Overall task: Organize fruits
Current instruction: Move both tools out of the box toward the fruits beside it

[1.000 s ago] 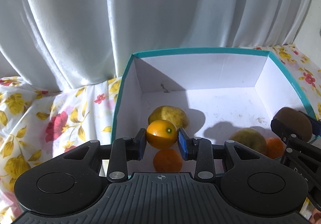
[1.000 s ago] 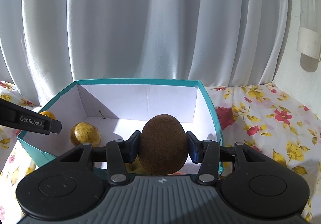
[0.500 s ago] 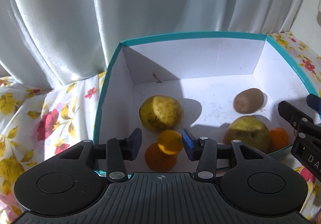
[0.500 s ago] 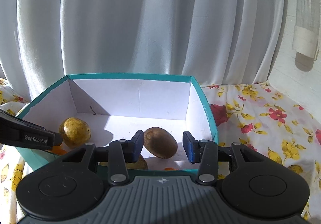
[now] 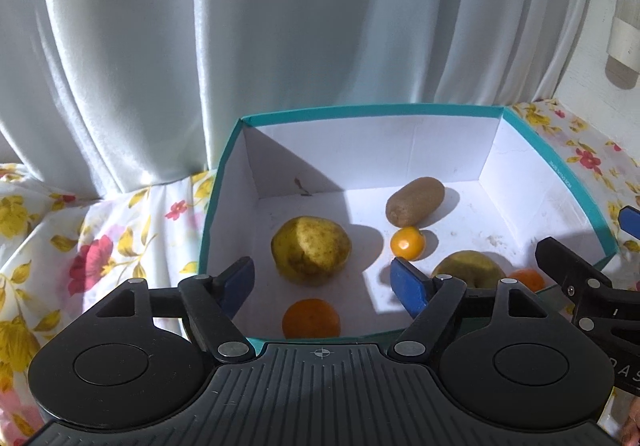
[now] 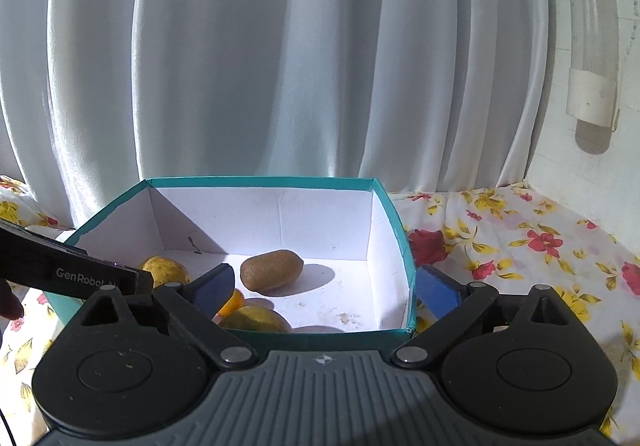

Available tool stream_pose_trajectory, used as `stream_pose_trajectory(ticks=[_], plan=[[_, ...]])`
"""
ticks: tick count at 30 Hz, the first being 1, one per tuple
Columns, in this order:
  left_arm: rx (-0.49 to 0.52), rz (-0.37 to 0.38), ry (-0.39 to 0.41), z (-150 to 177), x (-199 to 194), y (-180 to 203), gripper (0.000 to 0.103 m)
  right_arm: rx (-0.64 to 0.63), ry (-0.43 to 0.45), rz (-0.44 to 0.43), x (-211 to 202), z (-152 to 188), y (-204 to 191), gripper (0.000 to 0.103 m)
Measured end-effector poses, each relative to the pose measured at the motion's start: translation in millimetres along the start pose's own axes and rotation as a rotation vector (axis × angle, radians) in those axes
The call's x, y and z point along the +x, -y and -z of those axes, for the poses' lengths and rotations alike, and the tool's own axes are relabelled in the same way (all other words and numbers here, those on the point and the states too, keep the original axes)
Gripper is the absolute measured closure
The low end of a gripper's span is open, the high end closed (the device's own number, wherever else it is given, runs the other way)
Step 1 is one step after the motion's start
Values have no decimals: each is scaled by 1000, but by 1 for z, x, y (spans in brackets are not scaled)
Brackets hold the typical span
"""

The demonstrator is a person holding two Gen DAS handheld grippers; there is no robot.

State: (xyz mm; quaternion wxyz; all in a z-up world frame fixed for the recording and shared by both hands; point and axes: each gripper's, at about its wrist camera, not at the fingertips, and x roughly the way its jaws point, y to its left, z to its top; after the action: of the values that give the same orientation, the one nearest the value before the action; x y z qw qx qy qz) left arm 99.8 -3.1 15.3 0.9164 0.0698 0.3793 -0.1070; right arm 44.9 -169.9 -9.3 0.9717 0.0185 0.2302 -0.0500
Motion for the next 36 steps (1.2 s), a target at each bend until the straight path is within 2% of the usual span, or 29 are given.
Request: stream_pose_trajectory(ticks=[10, 14, 18, 24, 28, 36], plan=[[-17, -23, 68, 28, -43, -15, 20, -78, 95, 13, -32, 13, -13, 0], [-37, -4, 94, 42, -60, -21, 20, -95, 36, -17, -42, 25, -21, 0], [-39, -17, 93, 58, -71, -23, 20, -85, -11, -48, -50, 35, -26, 0], [-49, 2, 62, 81, -79, -26, 20, -120, -32, -87, -67, 48, -40, 0], [-15, 24, 53, 94, -83, -19, 20, -142, -44, -77, -72, 56, -46, 0], [48, 71, 57, 109, -87, -6, 20, -107, -71, -27, -80, 62, -39, 0]])
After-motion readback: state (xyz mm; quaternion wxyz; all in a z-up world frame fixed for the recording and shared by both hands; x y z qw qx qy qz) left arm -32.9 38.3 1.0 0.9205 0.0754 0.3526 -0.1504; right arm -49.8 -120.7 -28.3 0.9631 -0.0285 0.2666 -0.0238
